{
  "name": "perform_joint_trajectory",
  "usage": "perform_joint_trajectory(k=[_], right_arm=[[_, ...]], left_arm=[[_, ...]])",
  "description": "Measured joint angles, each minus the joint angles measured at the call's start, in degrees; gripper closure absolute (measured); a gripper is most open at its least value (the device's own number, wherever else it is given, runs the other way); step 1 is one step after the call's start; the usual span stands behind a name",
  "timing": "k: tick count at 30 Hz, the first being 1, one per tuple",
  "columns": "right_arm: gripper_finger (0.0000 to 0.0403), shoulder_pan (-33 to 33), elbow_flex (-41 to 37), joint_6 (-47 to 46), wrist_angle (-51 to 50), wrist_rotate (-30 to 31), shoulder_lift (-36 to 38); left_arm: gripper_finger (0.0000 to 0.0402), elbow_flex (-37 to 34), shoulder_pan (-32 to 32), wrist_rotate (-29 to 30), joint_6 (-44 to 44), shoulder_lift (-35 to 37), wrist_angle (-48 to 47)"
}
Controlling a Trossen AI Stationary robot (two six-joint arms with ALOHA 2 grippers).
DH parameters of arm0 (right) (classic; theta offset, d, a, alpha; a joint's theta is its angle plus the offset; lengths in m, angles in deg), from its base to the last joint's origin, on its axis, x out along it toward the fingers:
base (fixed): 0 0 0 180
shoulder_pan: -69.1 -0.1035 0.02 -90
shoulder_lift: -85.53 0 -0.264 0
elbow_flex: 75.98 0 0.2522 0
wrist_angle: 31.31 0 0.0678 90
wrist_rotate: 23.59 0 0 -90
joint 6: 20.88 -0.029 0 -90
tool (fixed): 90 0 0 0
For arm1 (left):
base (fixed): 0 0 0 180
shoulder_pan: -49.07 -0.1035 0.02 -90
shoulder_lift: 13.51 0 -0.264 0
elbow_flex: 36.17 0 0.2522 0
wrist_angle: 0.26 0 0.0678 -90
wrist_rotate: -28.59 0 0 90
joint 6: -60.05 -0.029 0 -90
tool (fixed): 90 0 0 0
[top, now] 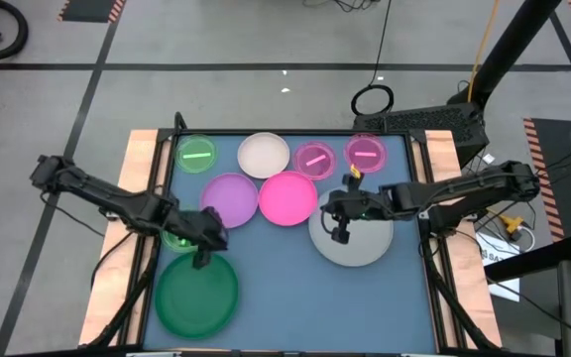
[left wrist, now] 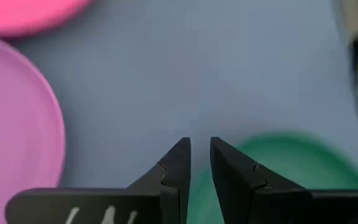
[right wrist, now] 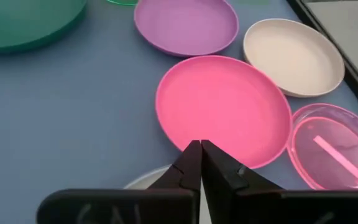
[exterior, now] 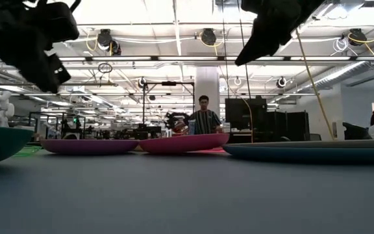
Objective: Stack plastic plates
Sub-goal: Stack the green plate on top of the gray plate
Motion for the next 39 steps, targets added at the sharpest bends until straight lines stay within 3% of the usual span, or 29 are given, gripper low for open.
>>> perform_joint_trajectory(k=[7, 13, 20, 23, 31, 39], right_arm=[[0.0399, -0.7, 0.0, -0.7, -0.1, 0.0, 0.0], [0.0399, -0.7, 0.0, -1.0, -0.1, 0.1, 0.0], [0.0399, -0.7, 0.0, -1.4, -0.1, 0.1, 0.0], [0.0399, -0.7, 0.0, -1.4, -0.1, 0.1, 0.0], [0.0399, -0.7, 0.0, -2.2, -0.1, 0.1, 0.0], [0.0399, -0.7, 0.0, -2.2, -0.1, 0.1, 0.0]], left_arm=[[0.0334, 8.6, 4.7, 3.4, -7.2, -11.1, -14.9], [0.0334, 8.9, 5.5, 3.5, -8.5, -15.4, -16.4], [0.0329, 8.9, 5.5, 3.5, -10.0, -15.3, -16.3], [0.0301, 8.9, 5.5, 3.4, -10.0, -15.3, -16.3], [0.0182, 8.9, 5.5, 4.0, -11.2, -16.4, -15.7], [0.0170, 8.9, 5.5, 3.7, -12.9, -18.8, -13.2]])
